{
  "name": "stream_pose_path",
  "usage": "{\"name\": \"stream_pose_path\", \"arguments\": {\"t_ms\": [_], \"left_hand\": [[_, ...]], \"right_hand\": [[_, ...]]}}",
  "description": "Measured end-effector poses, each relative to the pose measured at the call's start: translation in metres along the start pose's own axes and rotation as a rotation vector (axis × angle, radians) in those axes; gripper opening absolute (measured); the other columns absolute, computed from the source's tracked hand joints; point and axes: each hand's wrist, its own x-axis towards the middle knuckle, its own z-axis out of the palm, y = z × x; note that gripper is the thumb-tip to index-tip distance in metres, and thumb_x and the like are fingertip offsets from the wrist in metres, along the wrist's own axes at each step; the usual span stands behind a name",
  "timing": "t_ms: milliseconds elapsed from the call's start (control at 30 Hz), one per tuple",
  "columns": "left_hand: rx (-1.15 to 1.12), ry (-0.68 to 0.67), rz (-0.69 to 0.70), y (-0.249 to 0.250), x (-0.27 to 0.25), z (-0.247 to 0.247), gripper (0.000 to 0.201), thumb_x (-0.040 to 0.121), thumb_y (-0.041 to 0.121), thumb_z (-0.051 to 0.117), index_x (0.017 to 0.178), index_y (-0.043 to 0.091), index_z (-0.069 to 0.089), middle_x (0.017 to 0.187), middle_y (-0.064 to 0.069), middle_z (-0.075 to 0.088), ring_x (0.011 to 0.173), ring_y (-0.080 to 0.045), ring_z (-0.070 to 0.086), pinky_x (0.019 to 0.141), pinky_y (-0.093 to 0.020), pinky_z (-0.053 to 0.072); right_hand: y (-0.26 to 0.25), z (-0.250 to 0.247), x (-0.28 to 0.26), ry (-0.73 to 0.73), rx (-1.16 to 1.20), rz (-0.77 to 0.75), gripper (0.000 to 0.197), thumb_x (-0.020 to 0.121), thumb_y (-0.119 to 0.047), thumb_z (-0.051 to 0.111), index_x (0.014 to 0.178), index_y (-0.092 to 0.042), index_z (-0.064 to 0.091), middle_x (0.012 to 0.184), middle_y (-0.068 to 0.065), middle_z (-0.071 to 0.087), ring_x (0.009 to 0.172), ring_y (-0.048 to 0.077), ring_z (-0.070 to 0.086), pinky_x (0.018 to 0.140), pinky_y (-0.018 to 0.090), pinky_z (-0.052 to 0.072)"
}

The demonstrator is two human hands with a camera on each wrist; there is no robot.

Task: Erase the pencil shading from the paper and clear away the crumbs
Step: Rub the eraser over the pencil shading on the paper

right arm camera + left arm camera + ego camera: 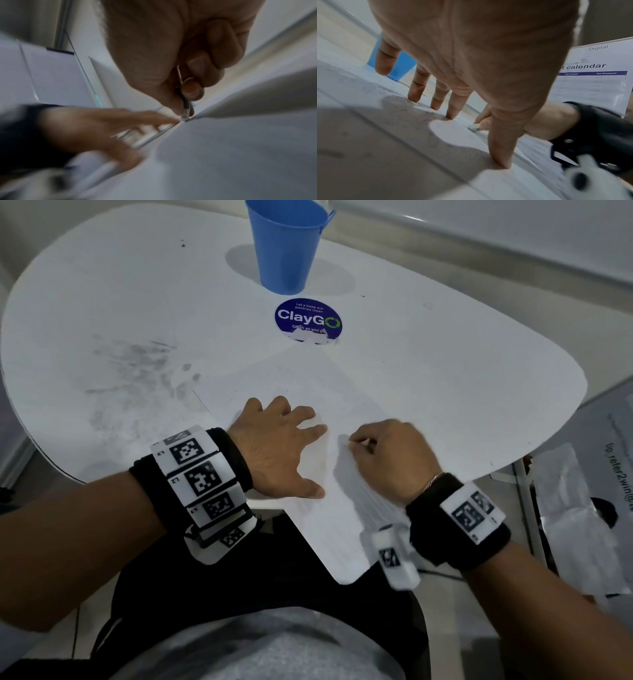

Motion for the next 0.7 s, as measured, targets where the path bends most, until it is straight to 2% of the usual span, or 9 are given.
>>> {"name": "stream_pose_path", "arguments": {"t_ms": [67, 133, 200, 267, 367, 433, 567, 633, 700], "left_hand": [[-0.005, -0.004, 0.003, 0.001, 0.0, 0.0, 0.101, 0.078, 0.089, 0.039, 0.159, 0.036, 0.012, 0.166, 0.008, 0.008, 0.144, -0.024, 0.019, 0.112, -0.047, 0.026], [-0.005, -0.002, 0.003, 0.001, 0.0, 0.0, 0.1, 0.079, 0.089, 0.039, 0.159, 0.035, 0.013, 0.166, 0.008, 0.009, 0.144, -0.024, 0.019, 0.112, -0.047, 0.026], [0.005, -0.003, 0.0, 0.001, -0.001, 0.0, 0.1, 0.08, 0.089, 0.038, 0.16, 0.035, 0.012, 0.166, 0.007, 0.009, 0.145, -0.024, 0.019, 0.113, -0.047, 0.026], [0.008, -0.003, -0.001, 0.0, -0.001, 0.0, 0.1, 0.08, 0.089, 0.037, 0.16, 0.034, 0.011, 0.166, 0.007, 0.008, 0.145, -0.025, 0.019, 0.113, -0.047, 0.025], [-0.005, 0.002, 0.002, 0.001, -0.001, 0.001, 0.099, 0.079, 0.089, 0.039, 0.159, 0.035, 0.013, 0.166, 0.007, 0.009, 0.144, -0.024, 0.02, 0.112, -0.047, 0.026], [-0.006, 0.002, -0.004, 0.001, -0.001, 0.0, 0.099, 0.079, 0.089, 0.039, 0.159, 0.036, 0.013, 0.166, 0.008, 0.009, 0.144, -0.024, 0.019, 0.112, -0.046, 0.026], [-0.001, -0.011, -0.006, 0.001, 0.0, 0.0, 0.1, 0.08, 0.089, 0.037, 0.16, 0.035, 0.01, 0.167, 0.007, 0.006, 0.146, -0.024, 0.016, 0.114, -0.047, 0.023], [-0.007, -0.01, -0.005, 0.0, 0.0, 0.0, 0.1, 0.08, 0.089, 0.038, 0.16, 0.035, 0.01, 0.167, 0.008, 0.006, 0.145, -0.024, 0.017, 0.114, -0.047, 0.024], [-0.009, -0.012, -0.003, 0.001, 0.0, 0.0, 0.1, 0.079, 0.089, 0.039, 0.159, 0.035, 0.012, 0.166, 0.008, 0.007, 0.145, -0.024, 0.018, 0.113, -0.047, 0.025]], "right_hand": [[-0.015, 0.006, -0.015, -0.15, 0.049, -0.097, 0.016, 0.094, -0.029, 0.06, 0.09, -0.027, 0.076, 0.06, -0.028, 0.059, 0.061, -0.003, 0.059, 0.064, 0.024, 0.048], [-0.016, 0.003, -0.015, -0.181, 0.039, -0.1, 0.016, 0.094, -0.03, 0.061, 0.091, -0.028, 0.077, 0.06, -0.034, 0.058, 0.062, -0.007, 0.057, 0.064, 0.02, 0.046], [-0.002, -0.004, -0.002, -0.066, 0.02, -0.024, 0.018, 0.094, -0.028, 0.059, 0.092, -0.027, 0.077, 0.08, -0.021, 0.07, 0.076, 0.004, 0.065, 0.074, 0.029, 0.053], [0.003, -0.006, 0.003, 0.015, -0.009, 0.034, 0.019, 0.092, -0.026, 0.058, 0.09, -0.026, 0.076, 0.085, -0.01, 0.074, 0.08, 0.017, 0.067, 0.076, 0.034, 0.055], [-0.014, 0.003, -0.014, -0.133, 0.01, -0.098, 0.017, 0.093, -0.026, 0.059, 0.089, -0.025, 0.075, 0.063, -0.024, 0.063, 0.064, 0.006, 0.059, 0.067, 0.029, 0.051], [-0.02, -0.002, -0.018, -0.197, -0.001, -0.105, 0.017, 0.094, -0.028, 0.059, 0.092, -0.027, 0.076, 0.058, -0.03, 0.058, 0.063, 0.001, 0.056, 0.067, 0.027, 0.049], [0.003, -0.011, 0.005, 0.019, -0.038, 0.041, 0.019, 0.093, -0.027, 0.057, 0.092, -0.026, 0.076, 0.088, -0.008, 0.074, 0.086, 0.022, 0.067, 0.078, 0.036, 0.055], [-0.004, -0.005, -0.001, -0.029, -0.032, -0.034, 0.019, 0.093, -0.027, 0.057, 0.089, -0.025, 0.075, 0.073, -0.013, 0.069, 0.075, 0.015, 0.066, 0.071, 0.033, 0.053], [-0.019, 0.0, -0.016, -0.172, 0.013, -0.117, 0.018, 0.094, -0.027, 0.058, 0.088, -0.026, 0.075, 0.052, -0.023, 0.055, 0.057, 0.0, 0.055, 0.062, 0.025, 0.045]]}}
